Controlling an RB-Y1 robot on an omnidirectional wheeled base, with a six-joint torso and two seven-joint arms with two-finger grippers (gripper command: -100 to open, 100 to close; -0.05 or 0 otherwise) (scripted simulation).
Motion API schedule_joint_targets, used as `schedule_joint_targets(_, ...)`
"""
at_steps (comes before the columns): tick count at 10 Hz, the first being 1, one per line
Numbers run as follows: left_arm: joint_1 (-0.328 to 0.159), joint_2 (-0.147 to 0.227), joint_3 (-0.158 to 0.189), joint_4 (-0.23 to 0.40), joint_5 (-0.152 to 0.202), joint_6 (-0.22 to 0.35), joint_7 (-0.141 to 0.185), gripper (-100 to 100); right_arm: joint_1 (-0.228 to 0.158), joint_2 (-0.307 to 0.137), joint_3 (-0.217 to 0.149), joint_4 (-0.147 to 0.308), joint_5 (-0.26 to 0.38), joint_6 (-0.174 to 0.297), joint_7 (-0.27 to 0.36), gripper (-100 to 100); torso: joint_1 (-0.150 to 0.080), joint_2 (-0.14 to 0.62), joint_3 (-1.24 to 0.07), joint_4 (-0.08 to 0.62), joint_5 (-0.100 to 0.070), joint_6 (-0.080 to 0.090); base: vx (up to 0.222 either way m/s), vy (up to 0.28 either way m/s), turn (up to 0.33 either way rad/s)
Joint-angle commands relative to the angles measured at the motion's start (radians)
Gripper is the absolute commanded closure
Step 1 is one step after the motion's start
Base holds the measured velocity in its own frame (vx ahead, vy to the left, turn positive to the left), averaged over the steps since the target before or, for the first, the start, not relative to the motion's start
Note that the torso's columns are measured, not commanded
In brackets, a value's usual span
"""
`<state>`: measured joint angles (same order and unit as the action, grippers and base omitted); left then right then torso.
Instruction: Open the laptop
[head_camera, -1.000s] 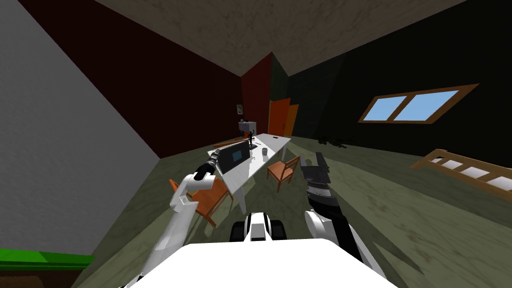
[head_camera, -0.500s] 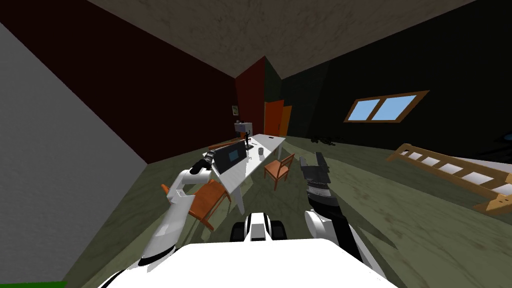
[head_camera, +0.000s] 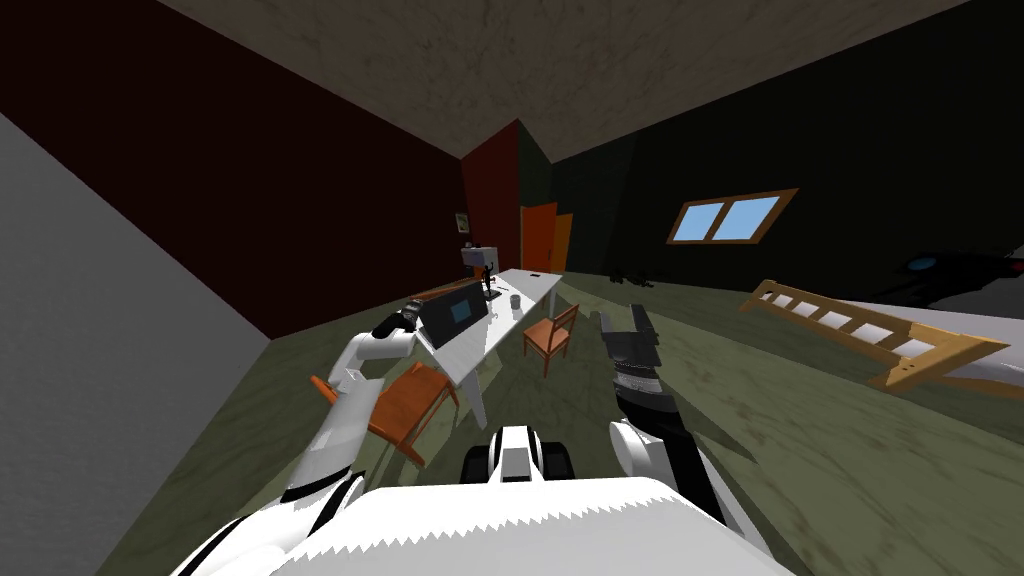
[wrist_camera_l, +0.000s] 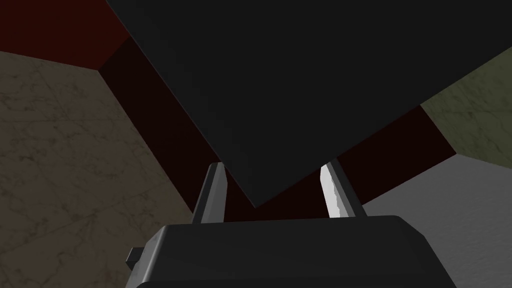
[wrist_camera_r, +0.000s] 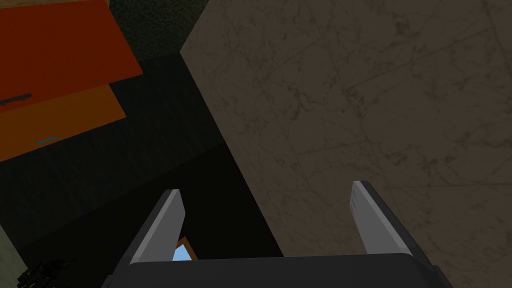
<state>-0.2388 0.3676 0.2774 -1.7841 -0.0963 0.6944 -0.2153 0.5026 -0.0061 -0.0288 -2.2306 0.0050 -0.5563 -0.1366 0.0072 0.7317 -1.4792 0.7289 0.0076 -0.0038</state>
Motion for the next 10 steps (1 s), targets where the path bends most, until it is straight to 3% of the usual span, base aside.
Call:
schedule_joint_targets(1,-0.031,0.035,0.039,0.078,0.051,0.040,-0.015,100,0.000,0.000,0.000,0.000,0.000,0.000,0.000,0,0.002,0.000,-0.001,0.002,-0.001,0.003,-0.047,-0.001,-0.132)
schedule_joint_targets(2,-0.068,0.067,0.077,0.114,0.092,0.066,-0.029,100,0.000,0.000,0.000,0.000,0.000,0.000,0.000,0,0.002,-0.001,-0.001,0.001,0.000,0.002,-0.062,-0.010,-0.208)
schedule_joint_targets(3,-0.068,0.067,0.077,0.137,0.093,0.066,-0.029,100,0.000,0.000,0.000,0.000,0.000,0.000,0.000,0,0.001,-0.001,-0.001,0.002,-0.001,0.003,-0.051,0.011,-0.100)
schedule_joint_targets(4,-0.105,0.098,0.115,0.164,0.135,0.092,-0.042,100,0.000,0.000,0.000,0.000,0.000,0.000,0.000,0,0.001,0.001,0.000,0.002,0.000,0.001,-0.055,0.002,-0.198)
schedule_joint_targets(6,-0.105,0.098,0.115,0.196,0.135,0.092,-0.042,100,0.000,0.000,0.000,0.000,0.000,0.000,0.000,0,-0.002,0.004,0.002,0.004,-0.002,0.001,-0.033,0.006,-0.041)
schedule_joint_targets(7,-0.142,0.129,0.153,0.226,0.177,0.119,-0.055,100,0.000,0.000,0.000,0.000,0.000,0.000,0.000,0,-0.001,0.004,0.002,0.003,-0.001,-0.001,-0.042,-0.007,-0.164)
schedule_joint_targets(9,-0.142,0.129,0.153,0.255,0.177,0.119,-0.055,100,0.000,0.000,0.000,0.000,0.000,0.000,0.000,0,-0.002,0.004,0.002,0.003,-0.001,0.001,-0.031,0.005,-0.063)
schedule_joint_targets(10,-0.179,0.161,0.191,0.282,0.219,0.145,-0.068,100,0.000,0.000,0.000,0.000,0.000,0.000,0.000,0,-0.001,0.003,0.002,0.003,0.000,0.000,-0.042,-0.012,-0.185)
